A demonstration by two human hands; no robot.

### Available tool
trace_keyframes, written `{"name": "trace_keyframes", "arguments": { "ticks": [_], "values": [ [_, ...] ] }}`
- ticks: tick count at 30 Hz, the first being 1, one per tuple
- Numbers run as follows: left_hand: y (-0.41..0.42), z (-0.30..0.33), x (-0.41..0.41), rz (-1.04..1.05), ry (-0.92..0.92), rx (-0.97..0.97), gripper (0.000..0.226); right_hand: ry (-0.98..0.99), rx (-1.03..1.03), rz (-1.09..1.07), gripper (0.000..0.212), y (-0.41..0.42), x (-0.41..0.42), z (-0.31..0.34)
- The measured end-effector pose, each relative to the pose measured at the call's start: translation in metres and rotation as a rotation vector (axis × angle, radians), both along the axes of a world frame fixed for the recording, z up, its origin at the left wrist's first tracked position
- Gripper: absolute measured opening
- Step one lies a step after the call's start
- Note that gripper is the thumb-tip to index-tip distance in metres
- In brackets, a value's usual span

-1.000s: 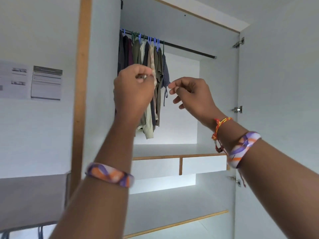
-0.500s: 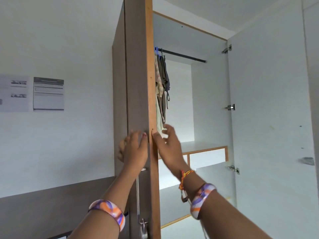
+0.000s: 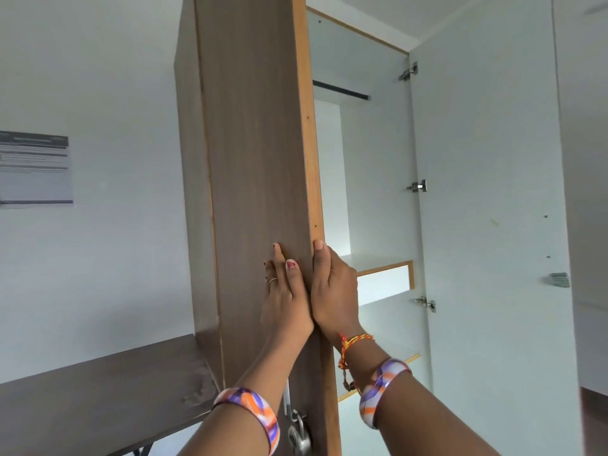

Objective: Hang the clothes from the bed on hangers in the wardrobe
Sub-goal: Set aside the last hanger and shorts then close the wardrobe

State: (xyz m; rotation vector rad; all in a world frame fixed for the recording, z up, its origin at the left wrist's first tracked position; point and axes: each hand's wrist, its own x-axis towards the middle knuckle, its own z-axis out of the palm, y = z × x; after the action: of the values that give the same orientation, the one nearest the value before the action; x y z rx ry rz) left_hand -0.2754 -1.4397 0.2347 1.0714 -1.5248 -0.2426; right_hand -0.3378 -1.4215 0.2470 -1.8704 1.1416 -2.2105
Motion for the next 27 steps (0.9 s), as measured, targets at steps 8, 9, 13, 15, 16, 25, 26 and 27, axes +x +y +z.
{"name": "trace_keyframes", "arguments": {
  "ticks": [8,9,13,15,16,25,26,27],
  "values": [
    [-0.047,-0.004,-0.094,0.163,-0.152,0.092,0.059,0.001,0.008,0.058,0.05,-0.06,-0.097,-0.018],
    [-0.055,-0.004,-0.106,0.19,-0.18,0.105,0.06,0.009,0.029,0.055,0.045,-0.069,-0.11,-0.021],
    [-0.087,-0.008,-0.145,0.239,-0.244,0.118,0.061,0.047,0.093,0.073,0.035,-0.105,-0.157,-0.025],
    [-0.107,-0.016,-0.158,0.236,-0.264,0.09,0.061,0.033,0.116,0.114,0.031,-0.125,-0.177,-0.025],
    [-0.118,-0.022,-0.161,0.221,-0.271,0.069,0.06,0.026,0.128,0.13,0.029,-0.137,-0.186,-0.026],
    [-0.241,-0.057,-0.18,0.281,-0.631,-0.05,0.072,-0.131,0.183,0.208,0.025,-0.26,-0.255,-0.025],
    [-0.258,-0.059,-0.182,0.318,-0.673,-0.094,0.069,-0.147,0.196,0.219,0.027,-0.278,-0.261,-0.024],
    [-0.274,-0.061,-0.183,0.349,-0.709,-0.131,0.066,-0.155,0.223,0.233,0.028,-0.294,-0.267,-0.022]
  ]
}}
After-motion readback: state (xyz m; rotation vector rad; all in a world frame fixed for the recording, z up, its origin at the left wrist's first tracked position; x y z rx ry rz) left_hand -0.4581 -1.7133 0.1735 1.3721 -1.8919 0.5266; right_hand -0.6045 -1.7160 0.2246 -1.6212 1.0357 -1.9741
